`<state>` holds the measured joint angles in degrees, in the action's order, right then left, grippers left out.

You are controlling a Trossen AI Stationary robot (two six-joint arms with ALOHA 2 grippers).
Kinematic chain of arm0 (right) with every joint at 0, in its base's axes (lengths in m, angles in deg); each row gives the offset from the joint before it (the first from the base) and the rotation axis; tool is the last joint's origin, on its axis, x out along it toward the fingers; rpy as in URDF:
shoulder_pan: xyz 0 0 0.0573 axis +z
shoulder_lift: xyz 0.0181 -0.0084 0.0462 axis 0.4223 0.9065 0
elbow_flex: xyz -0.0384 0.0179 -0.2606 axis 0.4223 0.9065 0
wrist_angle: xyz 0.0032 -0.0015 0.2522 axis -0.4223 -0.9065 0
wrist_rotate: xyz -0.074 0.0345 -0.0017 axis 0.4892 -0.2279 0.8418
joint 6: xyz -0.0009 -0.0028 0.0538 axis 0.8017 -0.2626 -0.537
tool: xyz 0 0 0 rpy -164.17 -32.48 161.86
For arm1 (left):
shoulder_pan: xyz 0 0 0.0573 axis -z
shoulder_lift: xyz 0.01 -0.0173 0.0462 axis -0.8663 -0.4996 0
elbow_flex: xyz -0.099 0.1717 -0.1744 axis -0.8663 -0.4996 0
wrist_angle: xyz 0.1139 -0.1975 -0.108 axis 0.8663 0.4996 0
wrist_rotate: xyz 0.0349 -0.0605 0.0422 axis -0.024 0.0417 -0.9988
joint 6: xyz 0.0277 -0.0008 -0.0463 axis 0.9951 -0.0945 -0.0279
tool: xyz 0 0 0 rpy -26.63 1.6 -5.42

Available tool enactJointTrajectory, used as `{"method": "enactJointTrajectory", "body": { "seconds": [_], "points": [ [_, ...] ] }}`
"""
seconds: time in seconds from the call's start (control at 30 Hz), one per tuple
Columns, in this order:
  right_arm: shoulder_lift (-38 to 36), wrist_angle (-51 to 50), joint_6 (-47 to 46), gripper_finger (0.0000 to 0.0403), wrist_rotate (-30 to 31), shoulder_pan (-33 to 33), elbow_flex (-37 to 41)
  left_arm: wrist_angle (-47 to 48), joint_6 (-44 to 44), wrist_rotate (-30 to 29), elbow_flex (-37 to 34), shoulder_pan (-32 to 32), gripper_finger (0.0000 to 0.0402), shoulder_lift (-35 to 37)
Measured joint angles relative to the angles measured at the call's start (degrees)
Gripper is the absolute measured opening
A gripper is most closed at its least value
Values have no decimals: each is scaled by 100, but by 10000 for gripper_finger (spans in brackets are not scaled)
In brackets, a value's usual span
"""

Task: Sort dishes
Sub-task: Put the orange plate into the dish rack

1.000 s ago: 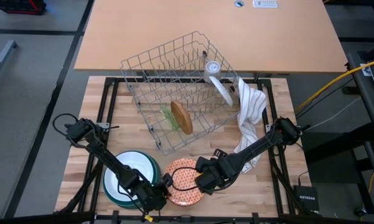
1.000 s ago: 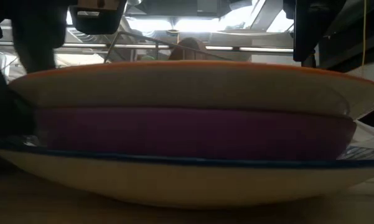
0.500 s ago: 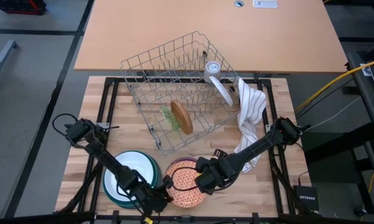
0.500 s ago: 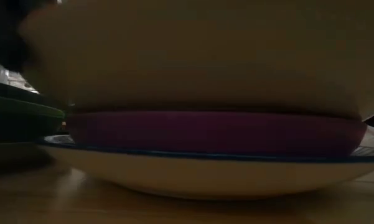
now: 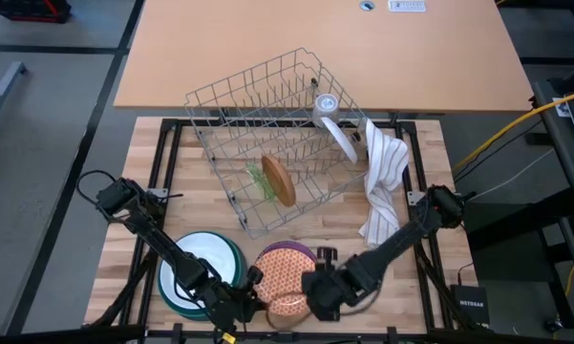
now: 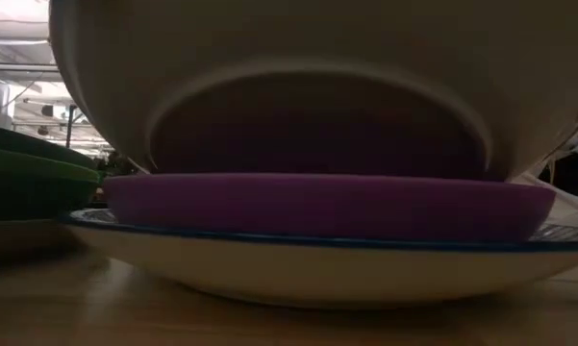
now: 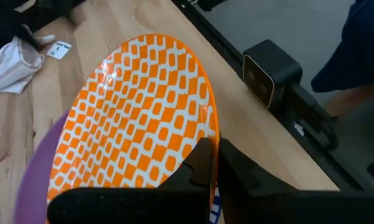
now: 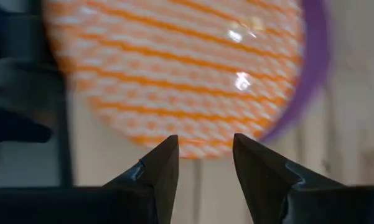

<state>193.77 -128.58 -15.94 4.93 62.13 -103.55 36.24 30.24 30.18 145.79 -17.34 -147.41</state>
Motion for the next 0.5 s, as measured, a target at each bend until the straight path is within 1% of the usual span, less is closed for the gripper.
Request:
{"method": "enactJointTrajectory", "body": {
  "seconds": [0.17, 0.37, 0.5],
  "points": [
    [0, 665, 148, 156, 35, 349, 0, -28, 5, -2, 1, -86, 1, 9],
    [157, 1331, 146, 156, 765, 540, -2, -87, 4, -36, 0, -152, 1, 9],
    [326, 1422, 146, 156, 786, 503, -2, -97, 4, -40, 0, -152, 1, 9]
  ]
}}
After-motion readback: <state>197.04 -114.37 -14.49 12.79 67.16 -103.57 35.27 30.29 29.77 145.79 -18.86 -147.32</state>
